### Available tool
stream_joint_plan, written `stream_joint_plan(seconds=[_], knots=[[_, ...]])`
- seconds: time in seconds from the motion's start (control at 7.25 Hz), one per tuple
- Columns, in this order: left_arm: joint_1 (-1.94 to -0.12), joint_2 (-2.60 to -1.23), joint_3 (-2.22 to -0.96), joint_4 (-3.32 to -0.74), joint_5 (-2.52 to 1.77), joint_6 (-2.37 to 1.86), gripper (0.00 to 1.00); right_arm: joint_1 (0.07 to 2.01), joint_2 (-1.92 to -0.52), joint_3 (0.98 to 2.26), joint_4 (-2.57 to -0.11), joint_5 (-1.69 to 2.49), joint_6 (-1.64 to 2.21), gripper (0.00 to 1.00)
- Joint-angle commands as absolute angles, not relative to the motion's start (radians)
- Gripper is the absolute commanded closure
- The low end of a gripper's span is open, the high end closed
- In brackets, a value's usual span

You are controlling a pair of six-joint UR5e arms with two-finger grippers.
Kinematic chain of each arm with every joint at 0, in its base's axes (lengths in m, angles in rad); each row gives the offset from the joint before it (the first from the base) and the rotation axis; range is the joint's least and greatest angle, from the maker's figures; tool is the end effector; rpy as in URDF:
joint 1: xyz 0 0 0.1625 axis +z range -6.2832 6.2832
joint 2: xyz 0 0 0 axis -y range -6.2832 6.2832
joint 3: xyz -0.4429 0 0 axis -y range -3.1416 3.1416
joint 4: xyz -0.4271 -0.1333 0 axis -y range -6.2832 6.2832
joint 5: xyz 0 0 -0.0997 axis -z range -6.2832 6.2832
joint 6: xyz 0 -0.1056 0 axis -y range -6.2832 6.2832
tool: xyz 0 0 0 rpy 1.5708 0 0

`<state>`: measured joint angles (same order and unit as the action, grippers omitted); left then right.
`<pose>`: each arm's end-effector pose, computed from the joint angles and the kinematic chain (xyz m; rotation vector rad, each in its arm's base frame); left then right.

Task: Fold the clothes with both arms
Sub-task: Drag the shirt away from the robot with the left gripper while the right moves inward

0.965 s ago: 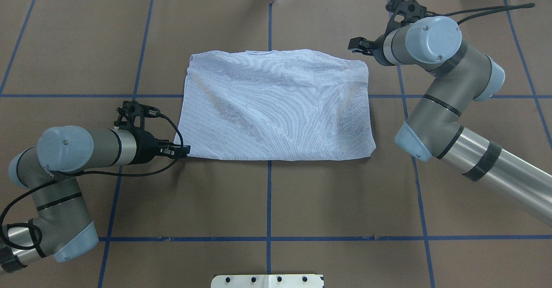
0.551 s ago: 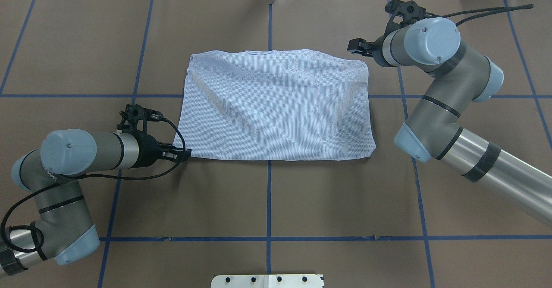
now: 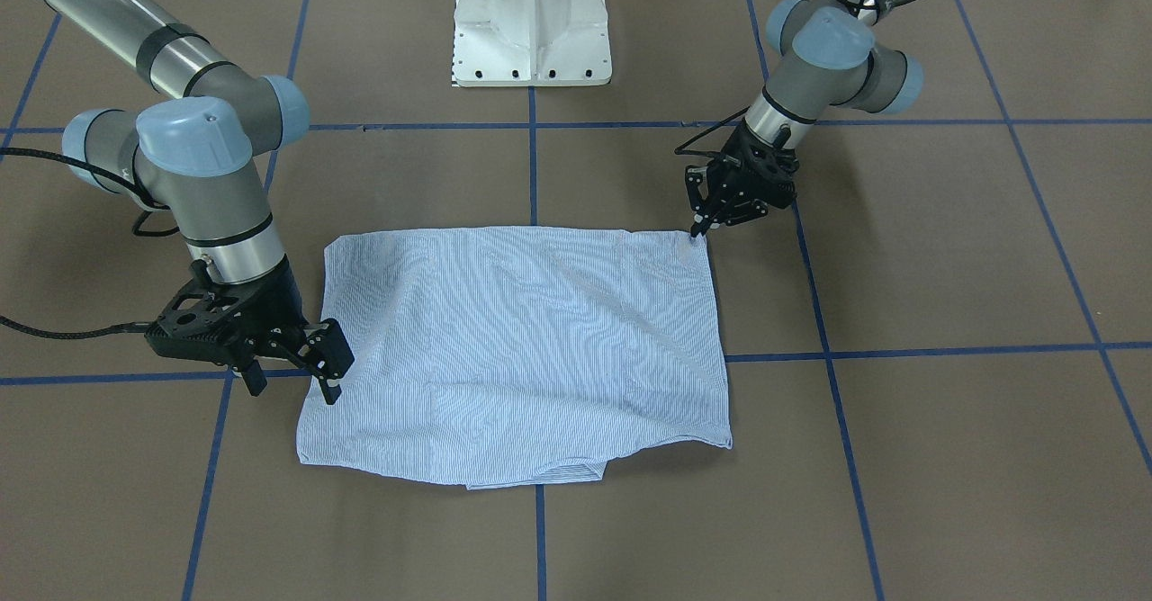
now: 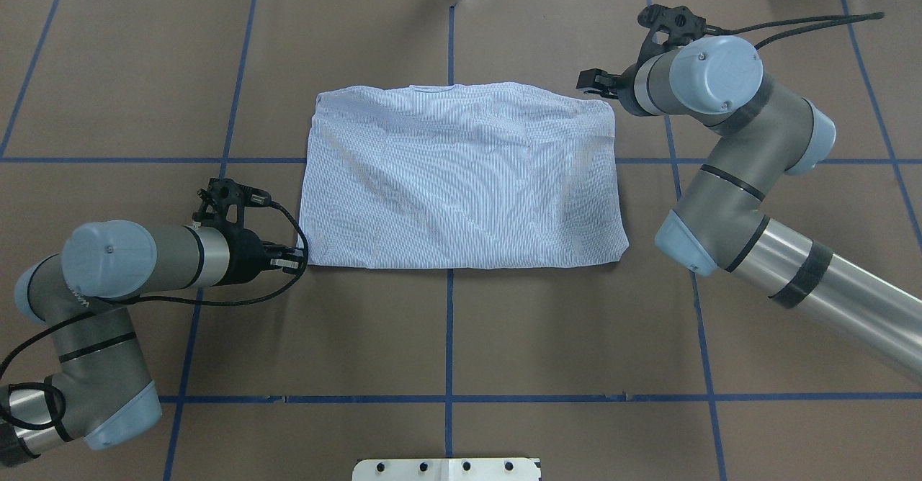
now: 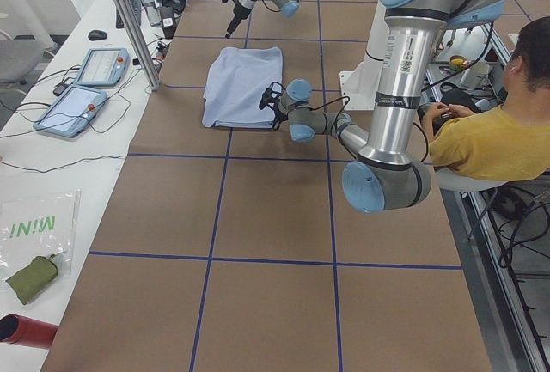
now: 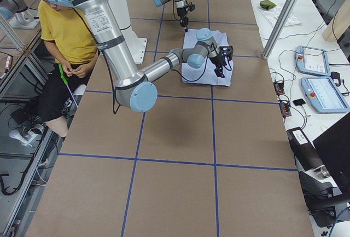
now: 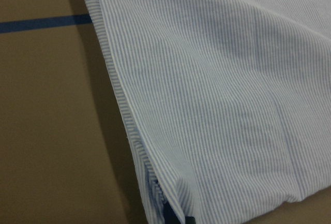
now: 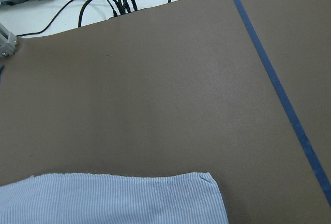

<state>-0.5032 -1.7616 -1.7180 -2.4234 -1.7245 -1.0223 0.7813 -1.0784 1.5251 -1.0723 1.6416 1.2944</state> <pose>0.4874 -0.4020 0.4019 0.4798 1.0959 0.1313 -0.4356 -0.6093 0.3491 0.4238 -0.8560 0.4329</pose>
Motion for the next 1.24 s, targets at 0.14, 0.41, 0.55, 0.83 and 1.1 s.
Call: stream_joint_plan(seconds=[0.14,0.41,0.55,0.83,1.1], knots=[[-0.596,-1.72,-1.704,-2.421,-1.726,-0.847,1.0,0.773,-1.077,1.528,-1.072,1.638,1.301,0.0],[-0.755,-1.752,-1.584,-2.427,-1.73,-0.69,1.0,0.761,-1.074,1.537,-1.072,1.626,1.305,0.0],[-0.841,-1.84,-1.466,-2.425,-1.73,-0.605,1.0,0.755,-1.071,1.543,-1.072,1.626,1.307,0.0],[-0.923,-2.068,-1.179,-2.424,-1.729,-0.555,1.0,0.717,-1.066,1.584,-1.074,1.603,1.347,0.0],[-0.93,-2.21,-1.042,-2.418,-1.691,-0.568,1.0,0.654,-1.057,1.623,-1.083,1.548,1.406,0.0]])
